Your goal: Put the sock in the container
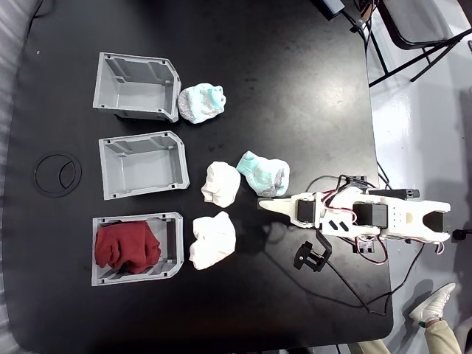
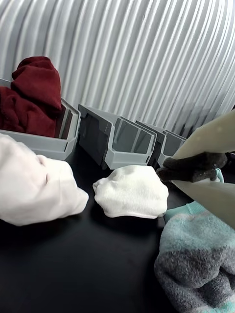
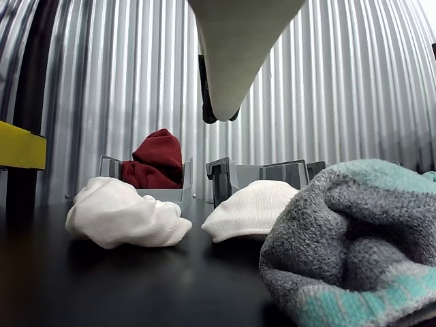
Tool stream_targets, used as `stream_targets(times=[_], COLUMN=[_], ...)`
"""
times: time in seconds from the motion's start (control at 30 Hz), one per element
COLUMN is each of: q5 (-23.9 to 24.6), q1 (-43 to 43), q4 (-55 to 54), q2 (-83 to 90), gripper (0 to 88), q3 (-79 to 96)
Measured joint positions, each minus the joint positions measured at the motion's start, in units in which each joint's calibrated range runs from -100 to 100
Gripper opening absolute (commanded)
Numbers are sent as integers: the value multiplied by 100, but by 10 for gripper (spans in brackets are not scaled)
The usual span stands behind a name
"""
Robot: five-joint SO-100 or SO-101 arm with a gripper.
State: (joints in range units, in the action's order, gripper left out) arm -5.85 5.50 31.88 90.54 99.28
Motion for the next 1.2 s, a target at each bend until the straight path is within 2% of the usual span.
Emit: stream_targets(times=[0.97,1.2], q5=[0,0], q1=[0,0], q4=[0,202], q2=[0,-17], gripper=[13,12], q3=[0,-1000])
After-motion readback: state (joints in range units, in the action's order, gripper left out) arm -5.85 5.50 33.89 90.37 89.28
